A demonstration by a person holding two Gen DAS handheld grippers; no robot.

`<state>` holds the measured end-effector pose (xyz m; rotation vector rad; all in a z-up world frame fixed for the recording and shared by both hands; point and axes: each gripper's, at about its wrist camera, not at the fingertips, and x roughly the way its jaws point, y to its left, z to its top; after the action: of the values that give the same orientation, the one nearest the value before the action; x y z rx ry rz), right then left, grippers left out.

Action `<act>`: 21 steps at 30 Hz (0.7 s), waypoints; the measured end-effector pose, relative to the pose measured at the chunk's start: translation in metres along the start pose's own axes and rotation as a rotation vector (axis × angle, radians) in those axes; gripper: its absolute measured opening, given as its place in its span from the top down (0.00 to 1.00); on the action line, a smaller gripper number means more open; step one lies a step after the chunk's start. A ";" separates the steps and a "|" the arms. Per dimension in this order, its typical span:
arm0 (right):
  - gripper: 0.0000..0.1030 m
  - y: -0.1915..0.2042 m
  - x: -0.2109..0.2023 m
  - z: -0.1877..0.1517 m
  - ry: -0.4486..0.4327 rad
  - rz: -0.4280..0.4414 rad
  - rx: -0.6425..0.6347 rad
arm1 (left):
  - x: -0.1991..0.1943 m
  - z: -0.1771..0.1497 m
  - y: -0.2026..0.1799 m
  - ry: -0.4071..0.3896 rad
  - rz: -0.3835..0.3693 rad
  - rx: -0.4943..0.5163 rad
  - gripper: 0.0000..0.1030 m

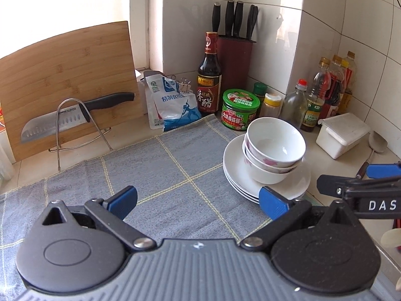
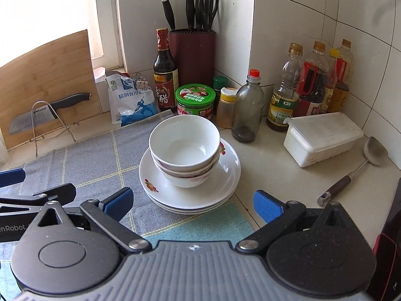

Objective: Organize plates and bowls

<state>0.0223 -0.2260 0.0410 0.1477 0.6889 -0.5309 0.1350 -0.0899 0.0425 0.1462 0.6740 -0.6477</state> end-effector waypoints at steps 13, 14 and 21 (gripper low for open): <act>0.00 -0.006 -0.001 0.004 -0.011 0.010 0.012 | 0.002 0.005 -0.005 -0.006 0.012 0.000 0.00; 0.00 -0.006 -0.001 0.004 -0.013 0.011 0.012 | 0.002 0.005 -0.005 -0.006 0.014 0.000 0.00; 0.00 -0.005 0.000 0.006 -0.015 0.011 0.008 | 0.003 0.007 -0.006 -0.005 0.018 -0.001 0.01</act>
<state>0.0234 -0.2324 0.0460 0.1551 0.6705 -0.5241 0.1370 -0.0988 0.0464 0.1495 0.6676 -0.6299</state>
